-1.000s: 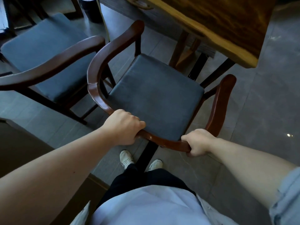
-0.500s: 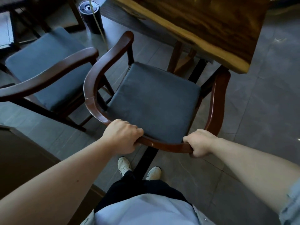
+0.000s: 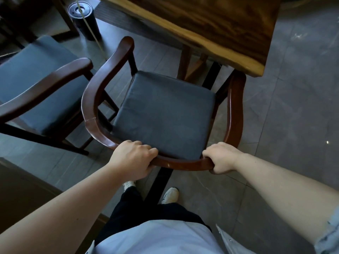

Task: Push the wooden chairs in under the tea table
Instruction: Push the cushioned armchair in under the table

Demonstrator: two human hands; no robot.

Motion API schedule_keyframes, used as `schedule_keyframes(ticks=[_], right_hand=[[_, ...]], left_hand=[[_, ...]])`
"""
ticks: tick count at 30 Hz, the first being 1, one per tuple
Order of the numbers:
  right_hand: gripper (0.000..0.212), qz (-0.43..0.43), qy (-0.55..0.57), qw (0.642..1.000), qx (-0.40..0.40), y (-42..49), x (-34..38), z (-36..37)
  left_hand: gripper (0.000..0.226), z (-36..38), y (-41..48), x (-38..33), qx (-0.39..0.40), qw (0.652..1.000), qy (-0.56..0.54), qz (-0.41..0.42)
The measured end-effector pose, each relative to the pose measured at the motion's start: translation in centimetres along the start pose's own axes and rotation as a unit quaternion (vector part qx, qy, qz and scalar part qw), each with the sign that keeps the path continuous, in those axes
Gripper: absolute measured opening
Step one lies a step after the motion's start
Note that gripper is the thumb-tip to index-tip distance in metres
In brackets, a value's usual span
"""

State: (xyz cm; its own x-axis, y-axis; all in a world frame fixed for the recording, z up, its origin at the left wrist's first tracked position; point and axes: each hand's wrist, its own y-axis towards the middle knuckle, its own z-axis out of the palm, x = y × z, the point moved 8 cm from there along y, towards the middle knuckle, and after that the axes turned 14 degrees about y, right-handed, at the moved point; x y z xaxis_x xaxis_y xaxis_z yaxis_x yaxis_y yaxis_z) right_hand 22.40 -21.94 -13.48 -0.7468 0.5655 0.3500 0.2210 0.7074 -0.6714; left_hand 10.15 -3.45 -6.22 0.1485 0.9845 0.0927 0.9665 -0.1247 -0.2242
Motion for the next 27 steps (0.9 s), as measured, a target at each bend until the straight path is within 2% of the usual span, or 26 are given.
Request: schedule_keyframes(ticks=[4,7,9,13,19,27], right_hand=[[0.046,-0.035,0.077,0.994,-0.073,-1.3,3.5,-1.0],[0.052,-0.068,0.162,0.974,-0.139,-2.1,7.6,-1.4],[0.050,-0.078,0.195,0.962,-0.177,-1.8,10.2,-1.4],[0.035,-0.009,0.172,0.946,-0.274,-1.2,11.3,-1.8],[0.021,-0.011,0.147,0.921,-0.361,-2.0,11.6,-2.3],[0.020,0.021,0.157,0.906,-0.393,1.6,13.9,-4.9]], left_hand=[[0.026,-0.5,-0.8,0.4,-0.010,0.999,-0.007,0.035],[0.027,-0.1,-1.8,2.9,0.005,0.999,0.014,0.044],[0.027,0.2,-2.1,4.8,0.011,0.999,0.013,0.047],[0.031,0.7,-1.7,6.1,0.025,0.996,0.016,0.086],[0.026,0.2,-1.4,6.2,-0.029,0.986,0.007,0.167],[0.035,0.7,0.4,12.2,0.002,0.987,0.060,0.151]])
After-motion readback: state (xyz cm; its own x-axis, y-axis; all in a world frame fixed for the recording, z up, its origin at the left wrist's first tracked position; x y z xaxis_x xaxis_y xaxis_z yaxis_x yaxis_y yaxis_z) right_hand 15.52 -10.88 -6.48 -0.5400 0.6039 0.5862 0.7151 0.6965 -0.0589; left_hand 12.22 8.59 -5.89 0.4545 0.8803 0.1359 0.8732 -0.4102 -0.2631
